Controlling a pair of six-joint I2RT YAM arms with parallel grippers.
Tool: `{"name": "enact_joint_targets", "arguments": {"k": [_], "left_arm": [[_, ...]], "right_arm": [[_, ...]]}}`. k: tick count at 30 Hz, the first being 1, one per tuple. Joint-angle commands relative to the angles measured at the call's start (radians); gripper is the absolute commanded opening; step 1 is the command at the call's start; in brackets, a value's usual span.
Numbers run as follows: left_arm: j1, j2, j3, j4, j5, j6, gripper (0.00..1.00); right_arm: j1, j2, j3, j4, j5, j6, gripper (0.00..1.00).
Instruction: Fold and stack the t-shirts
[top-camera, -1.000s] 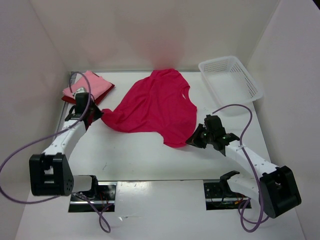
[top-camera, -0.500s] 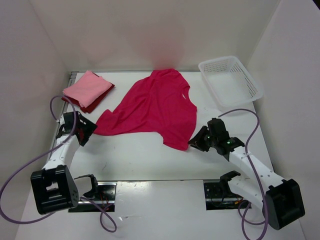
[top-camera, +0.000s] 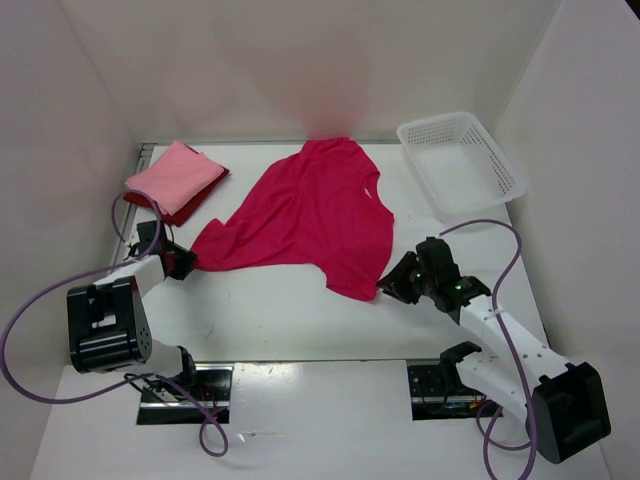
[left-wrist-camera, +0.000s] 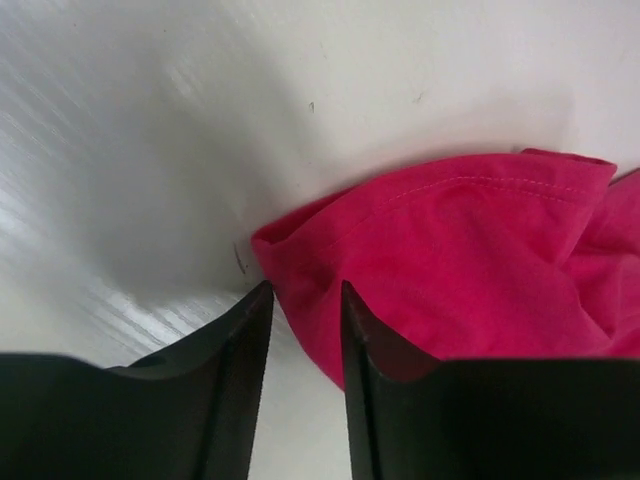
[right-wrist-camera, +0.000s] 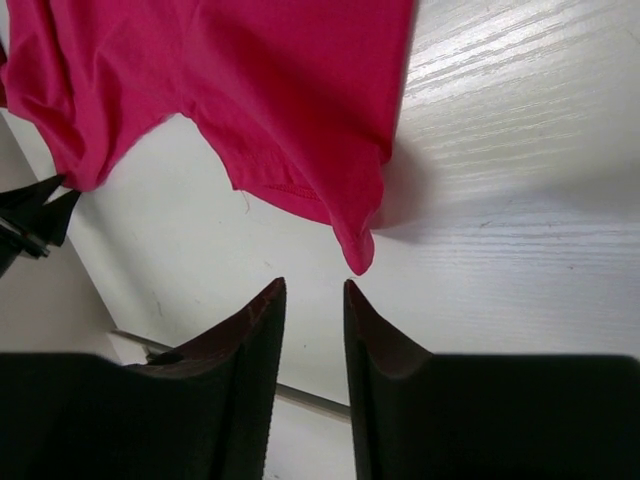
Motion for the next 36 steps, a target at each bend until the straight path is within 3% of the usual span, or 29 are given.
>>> {"name": "enact_joint_targets", "arguments": {"k": [1, 7, 11, 17, 31, 36], "left_arm": [[0.004, 0.028, 0.007, 0.041, -0.002, -0.048, 0.39], [0.004, 0.025, -0.003, 0.073, -0.015, -0.033, 0.13], [0.004, -0.021, 0.023, 0.030, -0.028, 0.037, 0.01], [0.004, -0.044, 0.015, 0.033, -0.015, 0.079, 0.00], [0.004, -0.077, -0.030, 0.053, 0.016, 0.088, 0.00], [0.004, -0.077, -0.020, 0.042, 0.016, 0.097, 0.00]], "right_arm": [[0.008, -0.017, -0.021, -0.008, 0.038, 0.016, 0.38], [0.008, -0.026, -0.072, -0.008, 0.060, 0.056, 0.50], [0.008, -0.036, -0.095, 0.001, 0.072, 0.067, 0.50], [0.017, 0.046, -0.132, 0.137, 0.000, 0.055, 0.50], [0.059, 0.202, -0.046, 0.226, -0.031, -0.006, 0.51], [0.059, 0.291, 0.001, 0.265, 0.009, -0.042, 0.39]]}}
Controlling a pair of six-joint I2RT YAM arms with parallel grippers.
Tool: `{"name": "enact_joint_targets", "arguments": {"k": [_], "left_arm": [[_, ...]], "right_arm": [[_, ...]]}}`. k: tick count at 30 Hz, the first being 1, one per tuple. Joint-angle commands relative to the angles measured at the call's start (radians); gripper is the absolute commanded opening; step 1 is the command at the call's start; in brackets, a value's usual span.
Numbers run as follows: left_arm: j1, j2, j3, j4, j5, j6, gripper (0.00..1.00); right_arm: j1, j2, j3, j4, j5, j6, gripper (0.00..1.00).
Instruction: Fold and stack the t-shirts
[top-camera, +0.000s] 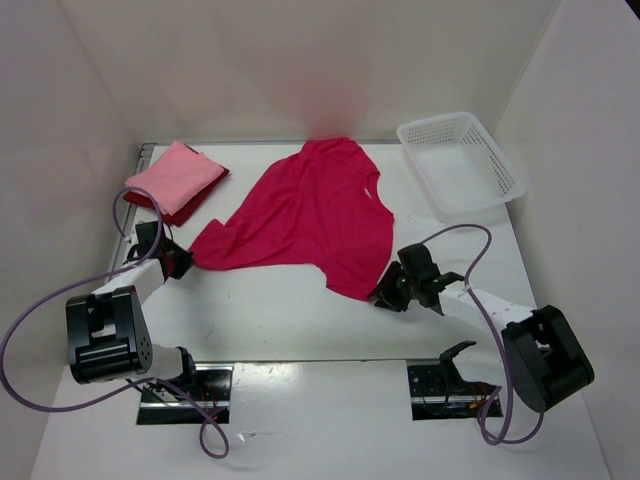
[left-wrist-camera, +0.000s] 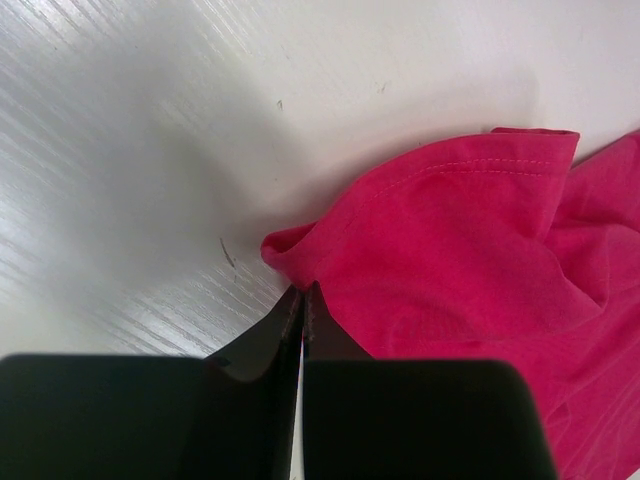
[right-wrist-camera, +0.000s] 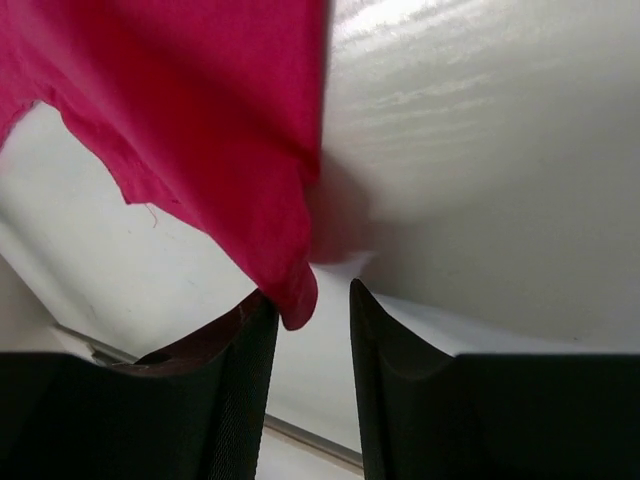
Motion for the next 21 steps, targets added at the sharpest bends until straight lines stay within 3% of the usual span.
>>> {"name": "enact_joint_targets", "arguments": {"k": [1, 5, 8, 14, 21], "left_arm": [[0.004, -0.024, 0.000, 0.014, 0.009, 0.031, 0.00], [0.004, -0.043, 0.009, 0.005, 0.009, 0.040, 0.00], [0.004, -0.043, 0.018, 0.005, 0.009, 0.040, 0.00], [-0.006, -0.052, 0.028, -0.004, 0.009, 0.049, 0.05], [-0.006, -0.075, 0.028, 0.005, 0.018, 0.049, 0.11]], "right_arm": [[0.008, 0.021, 0.067, 0.075, 0.053, -0.037, 0.39], [0.008, 0.053, 0.107, 0.085, 0.091, -0.067, 0.47], [0.008, 0.093, 0.117, 0.085, 0.091, -0.068, 0.48], [0.008, 0.086, 0.117, 0.068, 0.100, -0.068, 0.16], [0.008, -0.021, 0.127, -0.035, 0.100, -0.068, 0.00]]}}
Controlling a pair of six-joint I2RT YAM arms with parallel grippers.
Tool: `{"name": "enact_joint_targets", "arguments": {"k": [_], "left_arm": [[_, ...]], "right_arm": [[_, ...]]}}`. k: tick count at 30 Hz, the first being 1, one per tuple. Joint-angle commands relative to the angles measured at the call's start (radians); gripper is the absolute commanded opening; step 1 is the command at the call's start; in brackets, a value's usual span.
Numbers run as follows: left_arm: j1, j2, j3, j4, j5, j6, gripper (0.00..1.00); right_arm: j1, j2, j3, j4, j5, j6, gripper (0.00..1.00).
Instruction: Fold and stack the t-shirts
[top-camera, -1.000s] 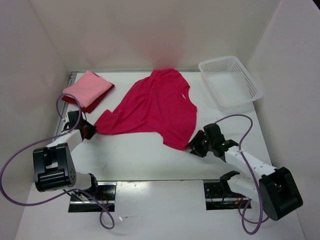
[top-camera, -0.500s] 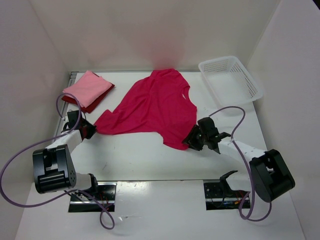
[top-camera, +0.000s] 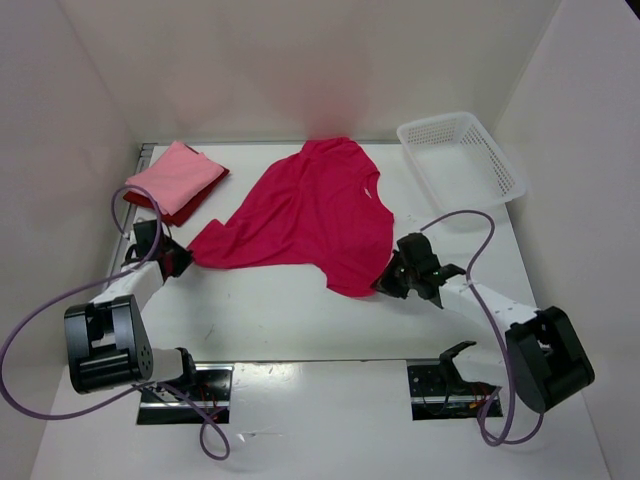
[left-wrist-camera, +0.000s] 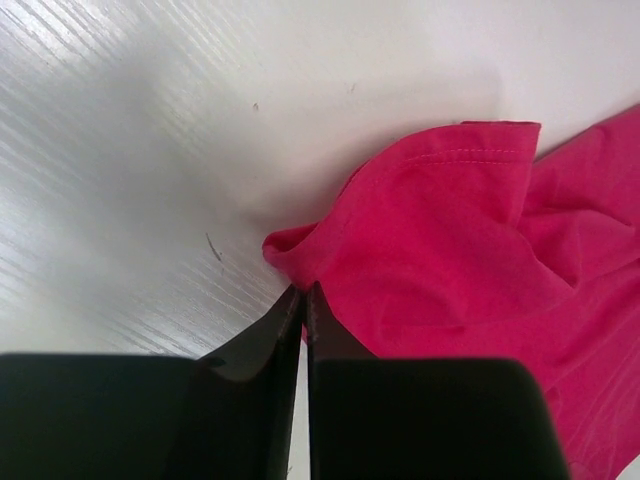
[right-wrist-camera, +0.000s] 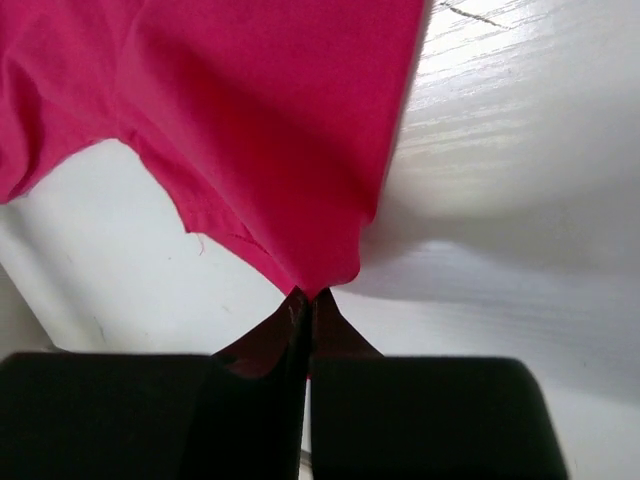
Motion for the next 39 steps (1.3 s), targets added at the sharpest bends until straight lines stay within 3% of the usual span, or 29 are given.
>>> {"name": "enact_joint_targets", "arguments": {"k": [1, 2, 6, 12, 19, 27, 31, 34, 36, 39], "left_arm": [[-0.003, -0.040, 0.036, 0.016, 0.023, 0.023, 0.06], [-0.003, -0.051, 0.050, 0.002, 0.039, 0.023, 0.00], [-0.012, -0.106, 0.157, -0.124, 0.068, 0.072, 0.00], [-0.023, -0.173, 0.448, -0.337, 0.208, 0.148, 0.00], [-0.004, -0.209, 0.807, -0.437, 0.243, 0.183, 0.02], [0.100, -0.100, 1.200, -0.428, 0.450, 0.062, 0.03], [0.111, -0.043, 1.242, -0.353, 0.438, 0.016, 0.03], [0.077, -0.003, 1.123, -0.311, 0.345, 0.029, 0.03], [0.014, 0.026, 1.025, -0.274, 0.295, 0.055, 0.03], [-0.072, 0.142, 1.007, -0.265, 0.211, 0.065, 0.03]], "right_arm": [[0.008, -0.075, 0.062, -0.088, 0.027, -0.011, 0.00], [0.008, -0.092, 0.092, -0.110, 0.027, -0.011, 0.00], [0.008, -0.201, 0.208, -0.243, 0.048, -0.030, 0.00], [0.008, -0.211, 0.581, -0.475, 0.103, -0.142, 0.00], [0.008, -0.070, 1.230, -0.659, 0.273, -0.290, 0.00], [-0.003, 0.148, 1.965, -0.808, 0.347, -0.430, 0.00], [-0.003, 0.227, 2.008, -0.768, 0.367, -0.450, 0.00], [-0.023, 0.293, 1.885, -0.694, 0.354, -0.501, 0.00], [-0.152, 0.380, 1.839, -0.639, 0.188, -0.487, 0.00], [-0.242, 0.514, 1.830, -0.570, 0.064, -0.475, 0.00]]}}
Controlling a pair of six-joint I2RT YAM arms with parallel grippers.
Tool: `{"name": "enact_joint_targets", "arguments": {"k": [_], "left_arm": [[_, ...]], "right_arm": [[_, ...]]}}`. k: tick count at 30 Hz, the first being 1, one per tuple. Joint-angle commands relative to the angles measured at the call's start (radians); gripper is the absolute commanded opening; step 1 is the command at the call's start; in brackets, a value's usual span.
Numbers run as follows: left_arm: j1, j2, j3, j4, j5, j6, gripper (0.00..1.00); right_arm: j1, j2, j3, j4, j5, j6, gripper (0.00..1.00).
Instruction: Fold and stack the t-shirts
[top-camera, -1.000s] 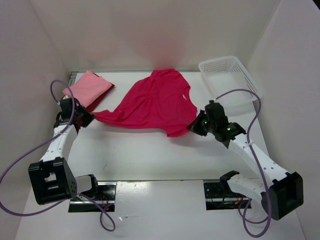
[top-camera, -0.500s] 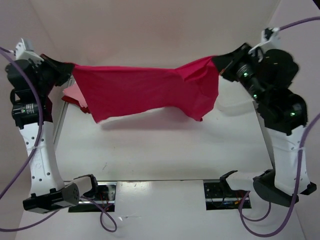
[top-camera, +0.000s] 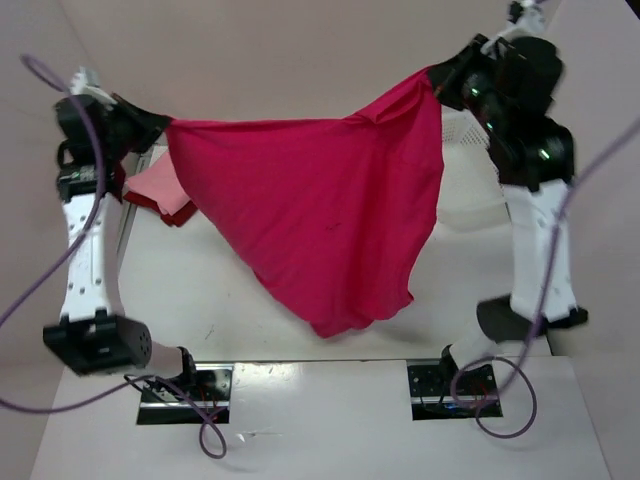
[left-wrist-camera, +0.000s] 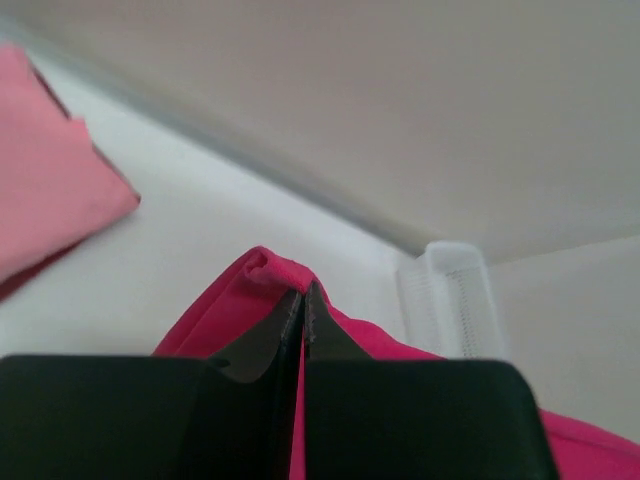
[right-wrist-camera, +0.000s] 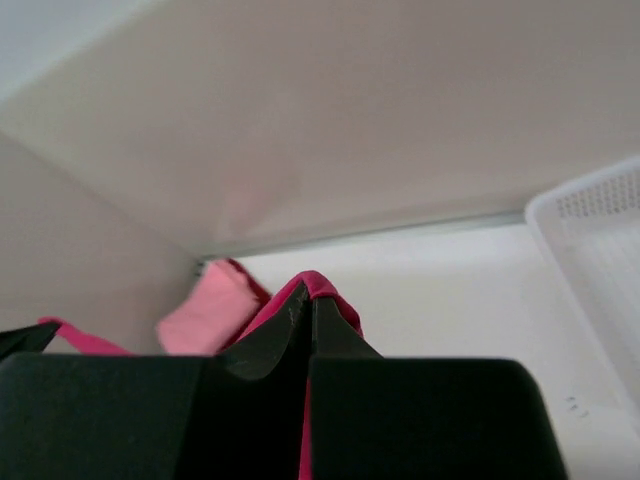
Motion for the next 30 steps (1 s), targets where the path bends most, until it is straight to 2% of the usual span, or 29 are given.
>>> {"name": "enact_joint_targets", "arguments": {"k": [1, 4, 5, 9, 12, 14, 20, 23, 25, 26, 27, 29, 30], "left_arm": [[-0.078, 0.159, -0.028, 0.045, -0.115, 0.027, 0.03], [-0.114, 0.283, 0.037, 0.045, -0.172, 0.038, 0.03], [-0.126, 0.312, 0.108, 0.045, -0.181, 0.038, 0.03], [-0.126, 0.427, 0.286, 0.024, -0.170, 0.025, 0.03], [-0.126, 0.452, 0.405, 0.001, -0.149, 0.024, 0.03], [-0.106, 0.452, 0.427, 0.013, -0.134, -0.002, 0.03], [-0.049, 0.432, 0.473, 0.040, -0.077, -0.022, 0.03], [-0.049, 0.391, 0.415, 0.088, -0.089, -0.011, 0.03], [-0.049, 0.362, 0.278, 0.111, -0.089, -0.002, 0.03], [-0.049, 0.319, 0.216, 0.146, -0.089, -0.002, 0.03], [-0.049, 0.296, 0.088, 0.162, -0.089, 0.010, 0.03], [-0.049, 0.235, -0.034, 0.191, -0.098, 0.034, 0.03], [-0.049, 0.203, -0.148, 0.206, -0.089, 0.043, 0.03]], "right_arm": [[-0.090, 0.221, -0.015, 0.082, -0.115, -0.036, 0.00], [-0.110, 0.416, 0.203, 0.011, -0.127, -0.036, 0.00], [-0.110, 0.453, 0.307, -0.001, -0.127, -0.036, 0.00], [-0.110, 0.476, 0.328, 0.077, -0.150, 0.001, 0.00], [-0.110, 0.467, 0.390, 0.132, -0.183, 0.042, 0.01], [-0.124, 0.452, 0.444, 0.152, -0.205, 0.072, 0.03], [-0.138, 0.357, 0.392, 0.243, -0.259, 0.105, 0.03], [-0.138, 0.337, 0.291, 0.214, -0.311, 0.105, 0.01], [-0.138, 0.300, 0.085, 0.214, -0.348, 0.082, 0.00], [-0.138, 0.213, -0.026, 0.256, -0.360, 0.082, 0.00], [-0.138, 0.159, -0.279, 0.349, -0.360, 0.082, 0.00], [-0.138, 0.052, -0.544, 0.368, -0.342, 0.052, 0.00], [-0.138, 0.030, -0.620, 0.359, -0.332, 0.043, 0.00]]}}
